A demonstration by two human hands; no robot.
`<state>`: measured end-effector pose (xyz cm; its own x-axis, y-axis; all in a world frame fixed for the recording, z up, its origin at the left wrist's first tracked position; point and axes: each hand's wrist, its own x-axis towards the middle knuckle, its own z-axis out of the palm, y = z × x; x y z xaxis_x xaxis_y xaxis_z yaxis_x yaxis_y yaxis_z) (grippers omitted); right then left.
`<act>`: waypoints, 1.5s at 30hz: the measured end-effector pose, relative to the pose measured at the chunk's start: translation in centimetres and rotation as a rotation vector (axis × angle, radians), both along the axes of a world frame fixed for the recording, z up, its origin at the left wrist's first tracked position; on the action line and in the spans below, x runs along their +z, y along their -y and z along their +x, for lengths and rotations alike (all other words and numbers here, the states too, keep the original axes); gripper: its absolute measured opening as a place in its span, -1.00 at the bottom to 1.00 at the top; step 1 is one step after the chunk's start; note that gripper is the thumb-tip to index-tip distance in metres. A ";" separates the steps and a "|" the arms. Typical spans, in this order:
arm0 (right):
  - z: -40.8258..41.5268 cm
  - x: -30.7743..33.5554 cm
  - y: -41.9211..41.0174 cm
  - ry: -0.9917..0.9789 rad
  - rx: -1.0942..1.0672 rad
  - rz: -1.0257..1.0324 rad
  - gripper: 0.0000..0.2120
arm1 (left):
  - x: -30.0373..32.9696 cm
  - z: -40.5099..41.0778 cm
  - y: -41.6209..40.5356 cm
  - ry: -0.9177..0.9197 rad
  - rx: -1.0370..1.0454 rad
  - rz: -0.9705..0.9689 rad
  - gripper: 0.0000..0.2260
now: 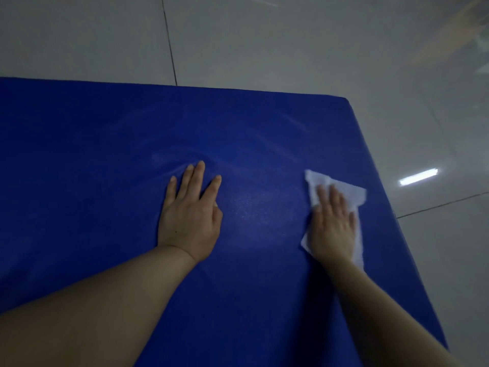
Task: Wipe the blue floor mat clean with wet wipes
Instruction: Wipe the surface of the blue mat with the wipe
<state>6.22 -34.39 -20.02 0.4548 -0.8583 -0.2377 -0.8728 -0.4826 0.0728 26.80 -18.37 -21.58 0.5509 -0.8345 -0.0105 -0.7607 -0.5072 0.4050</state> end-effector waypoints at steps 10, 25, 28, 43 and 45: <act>2.3 -0.4 -12.0 0.139 0.425 0.124 -0.49 | 0.8 0.1 0.2 -0.008 -0.005 0.029 -0.49; 2.2 -1.2 -9.9 0.243 0.251 0.027 -0.53 | 0.3 -5.5 -5.9 0.009 -0.043 0.053 -0.51; 2.1 -1.2 -9.7 0.293 0.254 0.043 -0.53 | 0.1 -5.1 -5.6 0.042 -0.043 0.090 -0.50; -2.3 -0.4 -14.1 0.127 0.486 0.076 -0.51 | -0.2 -5.2 -5.7 0.090 -0.055 0.115 -0.49; -3.1 -0.1 -14.4 0.164 0.610 0.151 -0.52 | -0.2 -5.2 -5.7 0.102 -0.054 0.117 -0.50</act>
<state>3.17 -19.98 -20.08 0.8906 -0.3969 -0.2218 -0.4328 -0.8897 -0.1456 21.60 -12.70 -21.78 0.5083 -0.8594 -0.0558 -0.8224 -0.5036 0.2646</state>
